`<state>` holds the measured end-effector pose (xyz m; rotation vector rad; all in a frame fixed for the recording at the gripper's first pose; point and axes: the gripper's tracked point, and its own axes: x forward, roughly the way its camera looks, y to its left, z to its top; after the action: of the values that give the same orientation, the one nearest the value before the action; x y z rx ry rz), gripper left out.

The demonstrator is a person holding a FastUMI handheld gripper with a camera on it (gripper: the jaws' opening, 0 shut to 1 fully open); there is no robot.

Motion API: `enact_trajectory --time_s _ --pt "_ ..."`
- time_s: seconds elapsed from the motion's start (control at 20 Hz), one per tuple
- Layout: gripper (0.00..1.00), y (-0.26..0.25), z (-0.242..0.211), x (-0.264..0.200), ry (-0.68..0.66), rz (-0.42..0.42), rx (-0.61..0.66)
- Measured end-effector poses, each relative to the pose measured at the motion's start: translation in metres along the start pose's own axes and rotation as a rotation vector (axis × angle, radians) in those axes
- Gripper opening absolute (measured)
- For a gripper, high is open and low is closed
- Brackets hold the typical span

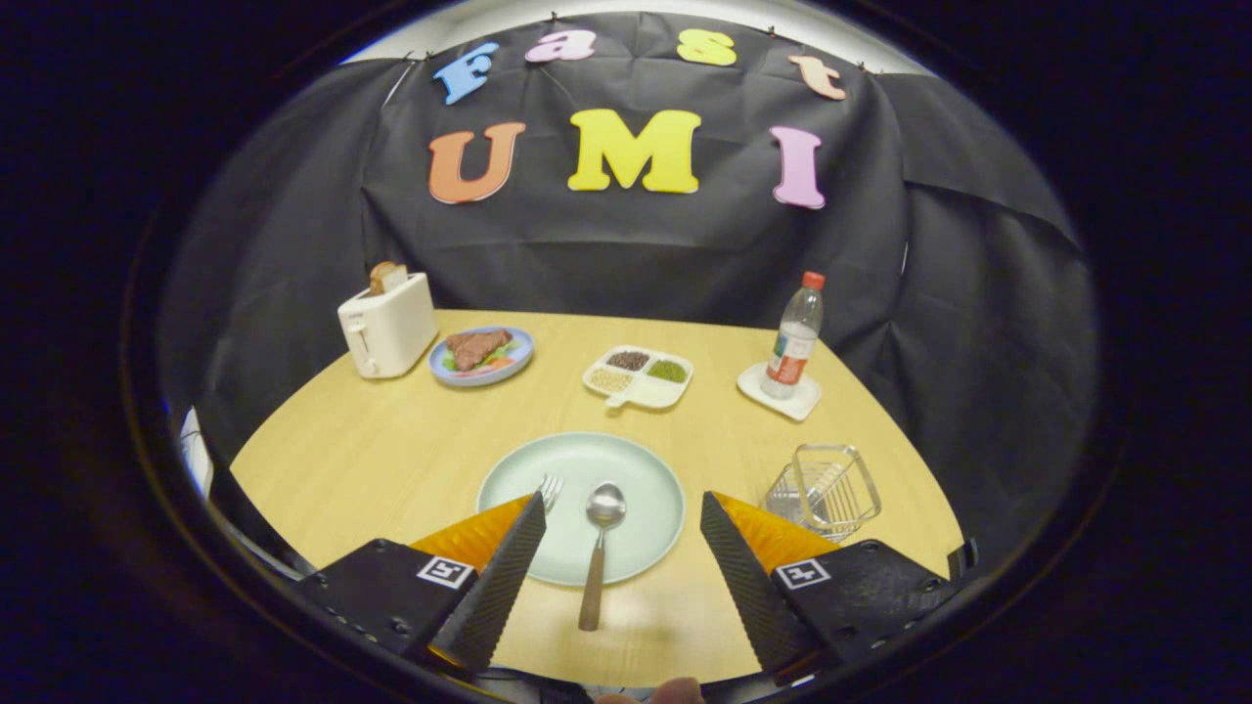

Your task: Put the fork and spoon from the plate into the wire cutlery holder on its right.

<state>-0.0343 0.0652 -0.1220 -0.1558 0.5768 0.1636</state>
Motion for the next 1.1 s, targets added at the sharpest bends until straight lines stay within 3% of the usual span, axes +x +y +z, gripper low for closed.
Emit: enact_trajectory --time_s 0.15,0.5,0.8,0.95,1.0,1.1 --pt "0.96 0.003 -0.021 0.008 0.096 -0.001 -0.027" --pt "0.95 0.006 -0.065 0.022 0.266 0.017 0.043" --pt "0.73 0.02 -0.095 0.029 0.378 0.06 0.101" --pt "0.73 0.024 -0.105 0.038 0.425 0.071 0.157" --pt "0.61 0.023 -0.105 0.04 0.433 0.069 0.171" --pt "0.49 0.018 -0.102 0.041 0.439 0.054 0.199"
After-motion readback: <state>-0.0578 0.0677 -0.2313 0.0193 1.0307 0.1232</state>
